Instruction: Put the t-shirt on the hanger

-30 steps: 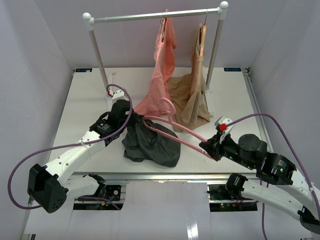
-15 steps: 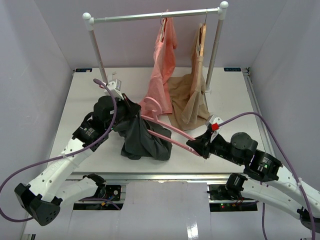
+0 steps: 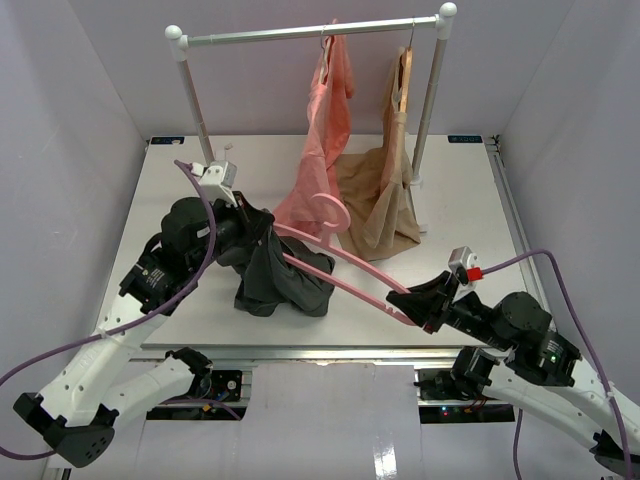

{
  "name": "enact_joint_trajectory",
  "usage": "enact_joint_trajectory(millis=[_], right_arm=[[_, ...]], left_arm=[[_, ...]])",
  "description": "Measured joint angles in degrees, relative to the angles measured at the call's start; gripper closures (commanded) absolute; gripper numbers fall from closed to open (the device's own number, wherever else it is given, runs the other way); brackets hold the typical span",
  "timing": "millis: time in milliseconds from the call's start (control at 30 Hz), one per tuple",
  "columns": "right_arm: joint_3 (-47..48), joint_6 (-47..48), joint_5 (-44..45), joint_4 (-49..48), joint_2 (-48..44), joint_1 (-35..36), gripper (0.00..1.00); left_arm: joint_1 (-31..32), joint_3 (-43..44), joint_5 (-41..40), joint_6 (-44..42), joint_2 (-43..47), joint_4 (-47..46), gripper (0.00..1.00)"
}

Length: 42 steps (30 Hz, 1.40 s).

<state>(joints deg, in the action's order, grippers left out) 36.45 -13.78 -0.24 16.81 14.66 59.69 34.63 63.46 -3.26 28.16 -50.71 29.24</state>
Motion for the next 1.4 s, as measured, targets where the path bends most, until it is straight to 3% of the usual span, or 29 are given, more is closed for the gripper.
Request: enact_joint_trajectory(millis=[100, 333, 533, 733, 767, 867, 933, 967, 1167, 1400], right_arm=[[-3.7, -0.3, -0.6, -3.2, -0.4, 0.0, 0.92], [-7.4, -0.1, -1.4, -14.7, 8.4, 0.0, 0.92], [-16.6, -2.4, -0.5, -29.9, 8.7, 0.0, 0.92], [-19.8, -2.6, 0.5, -39.2, 11.2, 0.1, 0.92], [-20.3, -2.7, 1.0, -40.8, 11.2, 0.1, 0.92], [-21.5, -3.4, 2.1, -44.0, 11.1, 0.1, 0.92], [-22.7, -4.0, 2.4, -46.0, 10.4, 0.1, 0.92], [-23.4, -4.2, 2.5, -47.0, 10.0, 0.1, 0.92], [-26.4, -3.7, 2.5, -49.4, 5.1, 0.1, 0.92], [-29.0, -3.6, 2.0, -52.5, -2.2, 0.1, 0.92]], left_arm=[[-0.1, -0.8, 8.0, -1.6, -0.4, -1.6, 1.0], [-0.1, -0.6, 21.8, -2.2, -2.4, -6.0, 1.0], [-1.3, -0.7, 26.3, -2.4, -2.9, -10.1, 1.0], [-1.6, -2.0, 29.5, -2.1, -0.9, -14.3, 0.98], [-1.5, -2.2, 30.4, -2.0, -0.2, -14.2, 0.96], [-0.3, -2.3, 32.9, -2.0, 1.2, -12.6, 0.54], [-0.2, -1.7, 32.7, -2.3, 1.5, -10.6, 0.33], [-0.3, -1.4, 32.5, -2.2, 1.5, -9.7, 0.29], [-0.3, 4.7, 27.1, -3.2, 1.0, -0.6, 0.23], [-0.3, 9.7, 16.8, -5.5, 4.4, 6.4, 0.26]])
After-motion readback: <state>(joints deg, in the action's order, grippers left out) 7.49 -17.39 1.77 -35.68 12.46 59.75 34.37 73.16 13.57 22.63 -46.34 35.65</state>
